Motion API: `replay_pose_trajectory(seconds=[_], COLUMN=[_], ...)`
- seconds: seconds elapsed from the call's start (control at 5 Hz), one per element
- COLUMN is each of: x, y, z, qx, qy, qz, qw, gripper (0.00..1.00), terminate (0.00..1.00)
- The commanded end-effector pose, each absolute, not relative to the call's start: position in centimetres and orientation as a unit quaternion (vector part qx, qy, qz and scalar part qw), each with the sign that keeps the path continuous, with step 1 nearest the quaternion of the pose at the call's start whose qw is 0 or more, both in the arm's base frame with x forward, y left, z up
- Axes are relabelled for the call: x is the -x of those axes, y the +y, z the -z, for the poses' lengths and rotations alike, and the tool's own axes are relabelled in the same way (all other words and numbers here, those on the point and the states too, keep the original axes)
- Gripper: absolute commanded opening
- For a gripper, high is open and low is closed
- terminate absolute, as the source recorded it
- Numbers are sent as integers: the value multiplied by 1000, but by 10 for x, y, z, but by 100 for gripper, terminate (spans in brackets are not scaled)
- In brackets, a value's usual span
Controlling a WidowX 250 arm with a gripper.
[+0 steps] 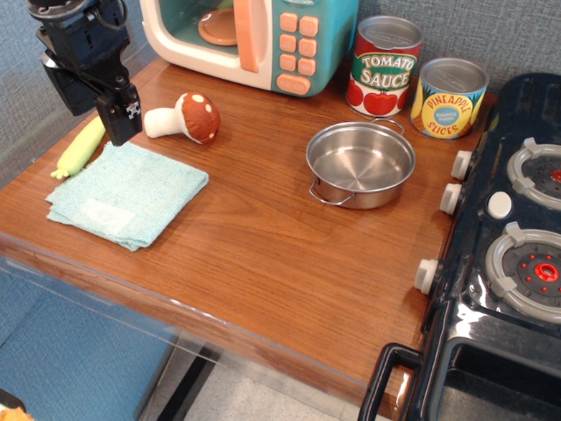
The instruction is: Place the mushroom on the blue cloth.
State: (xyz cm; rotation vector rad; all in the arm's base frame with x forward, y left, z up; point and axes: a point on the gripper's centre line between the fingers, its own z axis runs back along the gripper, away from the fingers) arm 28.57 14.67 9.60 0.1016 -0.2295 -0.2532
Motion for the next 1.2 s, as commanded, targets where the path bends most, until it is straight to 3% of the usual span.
replay_pose_trajectory(seconds=[0.0, 0.6, 1.0], x=[-286, -387, -402], y=[147, 133, 131], z=[-96, -109, -70], qx=[-51, -49, -53], qy=[-114, -127, -82], qz=[126, 93, 84], qw=[984, 986, 992], gripper=[100, 100, 100], terminate=[0, 0, 0])
